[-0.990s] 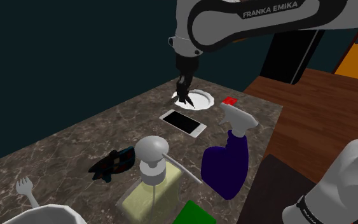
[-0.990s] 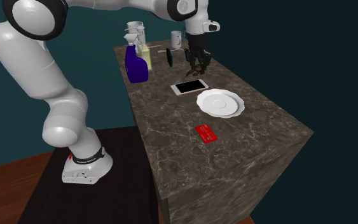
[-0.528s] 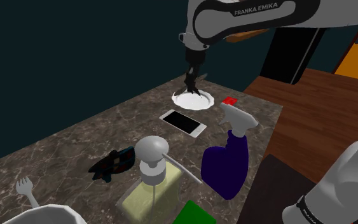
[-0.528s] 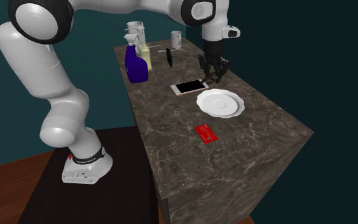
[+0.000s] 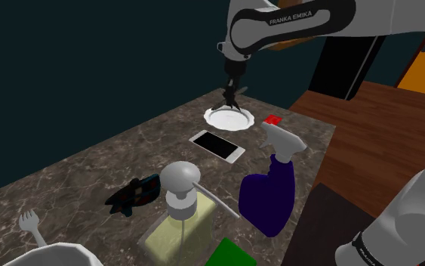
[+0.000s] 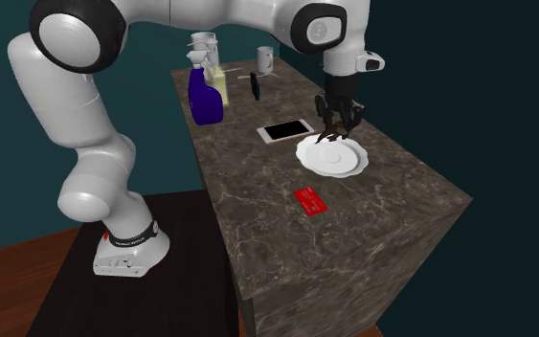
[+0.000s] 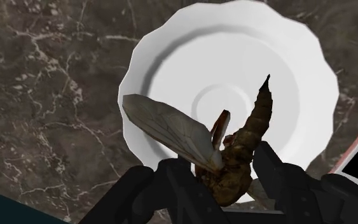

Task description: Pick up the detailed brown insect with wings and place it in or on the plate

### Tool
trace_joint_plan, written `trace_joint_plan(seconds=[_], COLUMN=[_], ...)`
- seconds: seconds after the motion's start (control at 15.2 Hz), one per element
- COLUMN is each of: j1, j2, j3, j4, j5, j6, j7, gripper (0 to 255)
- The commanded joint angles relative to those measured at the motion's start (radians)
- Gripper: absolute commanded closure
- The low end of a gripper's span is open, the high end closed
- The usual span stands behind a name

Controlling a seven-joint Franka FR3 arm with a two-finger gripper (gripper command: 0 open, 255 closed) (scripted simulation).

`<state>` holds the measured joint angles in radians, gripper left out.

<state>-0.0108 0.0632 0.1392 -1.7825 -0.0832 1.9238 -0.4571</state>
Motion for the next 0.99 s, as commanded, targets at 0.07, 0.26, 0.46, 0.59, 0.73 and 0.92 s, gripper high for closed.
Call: trace_joint_plan(seconds=[0.07, 0.26, 0.46, 0.59, 0.73, 0.92], j1=[0.0, -0.001, -0.001, -0.001, -0.001, -0.001], j2=[0.006, 0.012, 0.02, 0.024, 0.024, 0.024], j3=[-0.001, -0.001, -0.001, -0.001, -0.001, -0.002], j4=[-0.032, -0.065, -0.096, -0.107, -0.106, -0.106], j5=[-0.002, -0.004, -0.007, -0.008, -0.008, -0.008], j6=[0.039, 0.078, 0.116, 0.13, 0.13, 0.13], j7=[0.002, 0.006, 0.009, 0.011, 0.011, 0.011], gripper=[255, 255, 255, 255, 255, 255])
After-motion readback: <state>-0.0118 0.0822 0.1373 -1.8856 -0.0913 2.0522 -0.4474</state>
